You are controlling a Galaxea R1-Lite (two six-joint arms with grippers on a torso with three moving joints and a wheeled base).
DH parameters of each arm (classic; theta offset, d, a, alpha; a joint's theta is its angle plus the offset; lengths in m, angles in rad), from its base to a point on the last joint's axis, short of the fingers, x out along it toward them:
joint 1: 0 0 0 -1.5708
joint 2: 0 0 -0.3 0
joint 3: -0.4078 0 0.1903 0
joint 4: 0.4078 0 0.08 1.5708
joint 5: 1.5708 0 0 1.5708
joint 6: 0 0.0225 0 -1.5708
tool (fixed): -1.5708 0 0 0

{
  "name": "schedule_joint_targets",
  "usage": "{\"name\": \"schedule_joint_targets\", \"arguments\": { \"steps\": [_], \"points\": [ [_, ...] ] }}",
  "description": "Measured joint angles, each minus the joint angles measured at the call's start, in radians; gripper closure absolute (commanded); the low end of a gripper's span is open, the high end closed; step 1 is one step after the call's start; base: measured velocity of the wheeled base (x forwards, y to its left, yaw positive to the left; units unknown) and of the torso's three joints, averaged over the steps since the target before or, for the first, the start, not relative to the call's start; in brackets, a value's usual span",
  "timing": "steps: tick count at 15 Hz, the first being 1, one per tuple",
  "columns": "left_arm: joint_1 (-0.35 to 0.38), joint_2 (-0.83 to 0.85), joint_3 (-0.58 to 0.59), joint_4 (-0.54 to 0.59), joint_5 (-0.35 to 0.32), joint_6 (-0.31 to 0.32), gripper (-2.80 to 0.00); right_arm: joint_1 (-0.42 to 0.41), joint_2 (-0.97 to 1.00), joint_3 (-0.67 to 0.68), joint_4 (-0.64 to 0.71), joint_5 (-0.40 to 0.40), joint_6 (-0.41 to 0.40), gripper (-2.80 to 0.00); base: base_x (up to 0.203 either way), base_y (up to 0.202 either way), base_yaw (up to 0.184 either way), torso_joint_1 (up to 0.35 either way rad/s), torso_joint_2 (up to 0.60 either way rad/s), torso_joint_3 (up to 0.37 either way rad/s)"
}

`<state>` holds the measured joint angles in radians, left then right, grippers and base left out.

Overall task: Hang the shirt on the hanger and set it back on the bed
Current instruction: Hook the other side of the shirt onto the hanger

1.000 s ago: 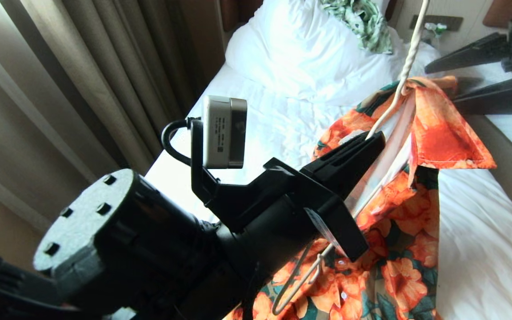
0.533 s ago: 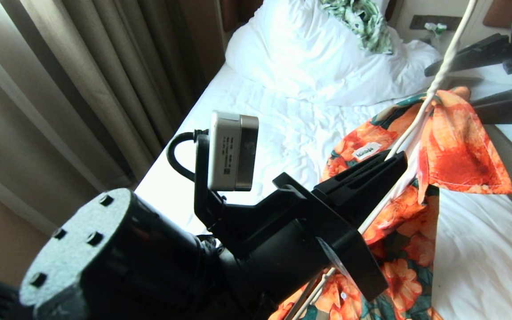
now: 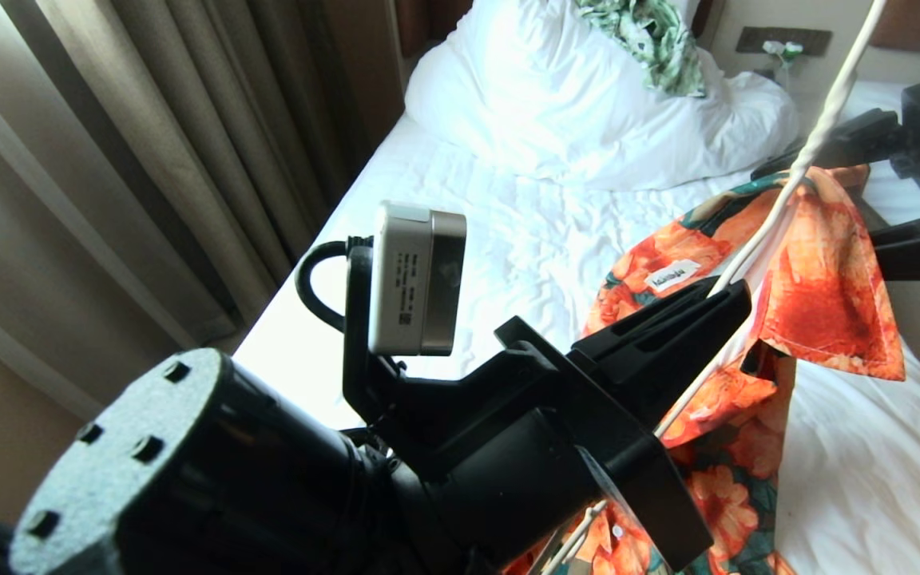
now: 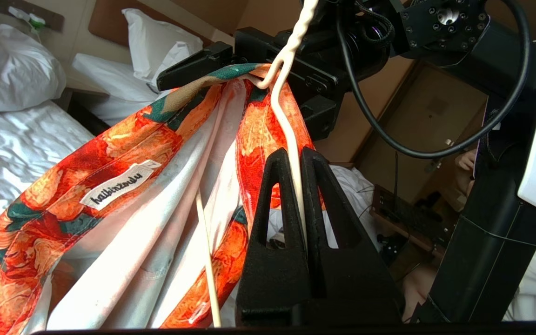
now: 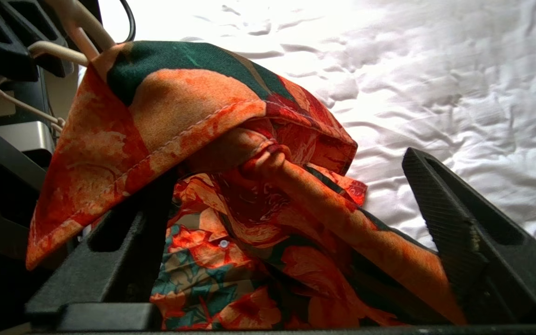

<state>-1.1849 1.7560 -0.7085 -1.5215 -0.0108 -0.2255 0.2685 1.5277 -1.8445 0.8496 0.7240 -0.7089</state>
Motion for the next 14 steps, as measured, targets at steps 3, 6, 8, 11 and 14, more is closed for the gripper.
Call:
{"name": "schedule_joint_targets", "arguments": {
  "steps": [3, 6, 8, 11, 14],
  "points": [
    [-0.006, -0.001, 0.001, 0.001, 0.0, 0.0, 0.0, 0.014, -0.006, 0.007, 0.005, 0.0, 0.001, 0.0, 0.0, 0.0, 0.0, 0.0, 0.0, 0.0],
    [-0.006, 0.0, 0.001, 0.002, -0.001, -0.003, 0.0, 0.017, -0.012, 0.024, 0.007, 0.0, 0.001, 0.0, 0.0, 0.0, 0.0, 0.0, 0.0, 0.0],
    [0.0, 0.0, 0.0, 0.001, -0.003, -0.01, 0.0, 0.019, -0.018, 0.037, 0.012, -0.001, -0.002, 0.0, 0.0, 0.0, 0.0, 0.0, 0.0, 0.0],
    [-0.001, -0.001, 0.003, -0.001, -0.007, -0.003, 0.0, 0.018, -0.028, 0.047, 0.01, -0.004, -0.001, 0.0, 0.0, 0.0, 0.0, 0.0, 0.0, 0.0],
    [-0.002, -0.008, 0.01, 0.0, -0.01, 0.001, 0.0, 0.019, -0.045, 0.067, 0.009, -0.004, 0.001, 0.0, 0.0, 0.0, 0.0, 0.0, 0.0, 0.0]
  ]
}}
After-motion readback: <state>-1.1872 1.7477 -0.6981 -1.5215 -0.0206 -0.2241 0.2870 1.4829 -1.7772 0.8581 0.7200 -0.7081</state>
